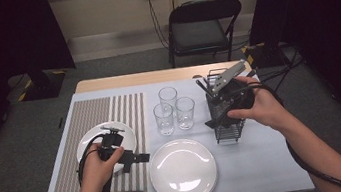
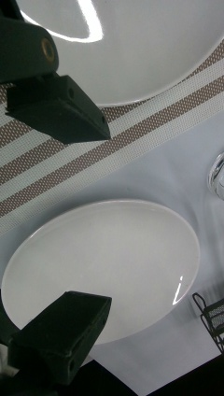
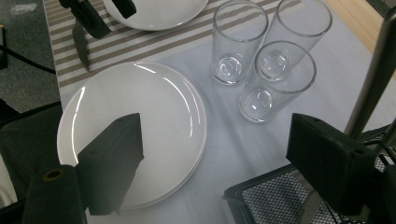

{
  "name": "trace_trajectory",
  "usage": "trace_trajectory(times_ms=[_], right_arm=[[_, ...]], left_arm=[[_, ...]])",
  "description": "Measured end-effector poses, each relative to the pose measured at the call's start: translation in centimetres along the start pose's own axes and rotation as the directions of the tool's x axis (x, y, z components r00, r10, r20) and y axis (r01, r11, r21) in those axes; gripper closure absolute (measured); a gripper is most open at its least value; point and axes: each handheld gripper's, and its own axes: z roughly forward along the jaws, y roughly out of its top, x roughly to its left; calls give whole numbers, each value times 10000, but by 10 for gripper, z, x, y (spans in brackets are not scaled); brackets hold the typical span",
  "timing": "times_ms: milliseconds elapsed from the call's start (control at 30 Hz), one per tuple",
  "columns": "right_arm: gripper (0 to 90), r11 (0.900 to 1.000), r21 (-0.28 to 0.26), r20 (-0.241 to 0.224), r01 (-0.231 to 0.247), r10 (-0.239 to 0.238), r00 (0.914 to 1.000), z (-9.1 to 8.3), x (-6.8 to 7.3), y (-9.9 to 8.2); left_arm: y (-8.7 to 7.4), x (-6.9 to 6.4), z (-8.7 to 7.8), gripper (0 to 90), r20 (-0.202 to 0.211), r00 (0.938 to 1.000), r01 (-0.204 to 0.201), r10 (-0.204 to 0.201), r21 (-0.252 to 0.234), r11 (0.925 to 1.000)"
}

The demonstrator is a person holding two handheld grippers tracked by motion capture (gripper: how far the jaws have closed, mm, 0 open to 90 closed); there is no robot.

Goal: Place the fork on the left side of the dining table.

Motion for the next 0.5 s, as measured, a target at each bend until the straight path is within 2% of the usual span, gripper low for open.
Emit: trace_trajectory(times_ms=[500], right_arm=[[206, 9993, -135, 280, -347, 350, 9990, -10, -17, 6]], left_arm=[[0, 1, 2, 173, 1, 10000, -53, 53, 55, 10000]])
